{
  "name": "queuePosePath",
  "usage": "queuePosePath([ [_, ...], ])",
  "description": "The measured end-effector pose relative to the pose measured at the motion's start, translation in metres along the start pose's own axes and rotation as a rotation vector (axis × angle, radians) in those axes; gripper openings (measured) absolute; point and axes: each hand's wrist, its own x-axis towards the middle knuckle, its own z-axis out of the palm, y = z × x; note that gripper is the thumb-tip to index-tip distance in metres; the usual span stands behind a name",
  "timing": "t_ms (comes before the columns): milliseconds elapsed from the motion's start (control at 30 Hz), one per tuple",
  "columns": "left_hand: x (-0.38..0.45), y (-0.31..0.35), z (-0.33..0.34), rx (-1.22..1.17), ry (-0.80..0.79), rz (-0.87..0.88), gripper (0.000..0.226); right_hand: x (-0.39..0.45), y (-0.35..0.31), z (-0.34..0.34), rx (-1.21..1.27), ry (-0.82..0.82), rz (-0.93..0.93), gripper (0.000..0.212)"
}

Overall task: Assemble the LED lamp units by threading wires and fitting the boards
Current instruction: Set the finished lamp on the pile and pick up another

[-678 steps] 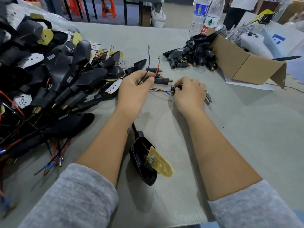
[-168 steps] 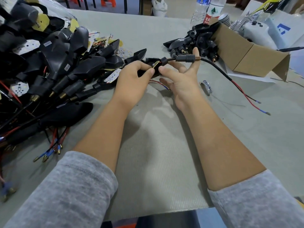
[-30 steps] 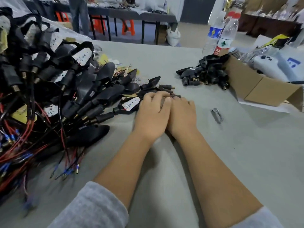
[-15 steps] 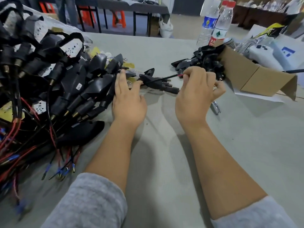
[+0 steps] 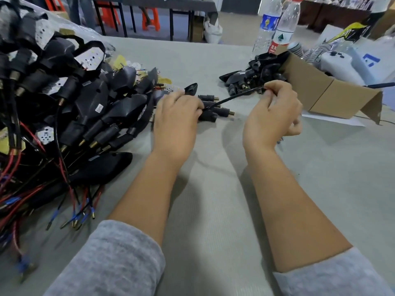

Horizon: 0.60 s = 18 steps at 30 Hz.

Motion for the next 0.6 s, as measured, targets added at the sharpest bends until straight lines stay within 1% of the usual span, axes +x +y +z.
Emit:
queuePosePath([
  [67,-0.001,0.012,-0.002,-0.078,0.010,-0.003,0.016,0.007,0.007,-0.002,-0.084,-0.093,0.084,0.033],
  [133,-0.003,0.022,-0.001,-0.147,-0.014,-0.056,0.018,0.008,0.013,-0.003,-0.122,-0.199,0.129,0.050],
  [200,-0.005,0.031,0.002,-0.224,0.021,-0.082,0.019,0.003,0.012,0.000,-0.126,-0.231,0.140,0.066],
  [233,-0.006,0.034,0.003,-0.249,0.057,-0.083,0.019,0.000,0.010,0.001,-0.122,-0.212,0.118,0.068],
  [267,-0.008,0.036,0.004,-0.262,0.091,-0.081,0.019,-0.003,0.008,0.001,-0.100,-0.173,0.083,0.067],
  [300,-0.009,0.038,0.004,-0.270,0.118,-0.082,0.019,-0.006,0.006,0.000,-0.036,-0.125,0.047,0.060],
  [367,-0.010,0.039,0.003,-0.299,0.162,-0.098,0.019,-0.008,0.002,-0.001,0.230,-0.071,0.034,0.035],
  [400,-0.010,0.039,0.003,-0.324,0.193,-0.108,0.019,-0.008,0.000,-0.002,0.387,-0.107,0.086,0.024],
  [467,-0.009,0.037,0.001,-0.379,0.241,-0.103,0.018,-0.006,-0.003,-0.002,0.625,-0.252,0.292,0.015],
  [533,-0.009,0.036,0.001,-0.456,0.226,-0.078,0.018,-0.005,-0.005,0.001,0.743,-0.425,0.505,0.022],
  [600,-0.011,0.037,0.000,-0.553,0.165,-0.071,0.016,-0.005,-0.003,0.003,0.806,-0.505,0.651,0.030],
])
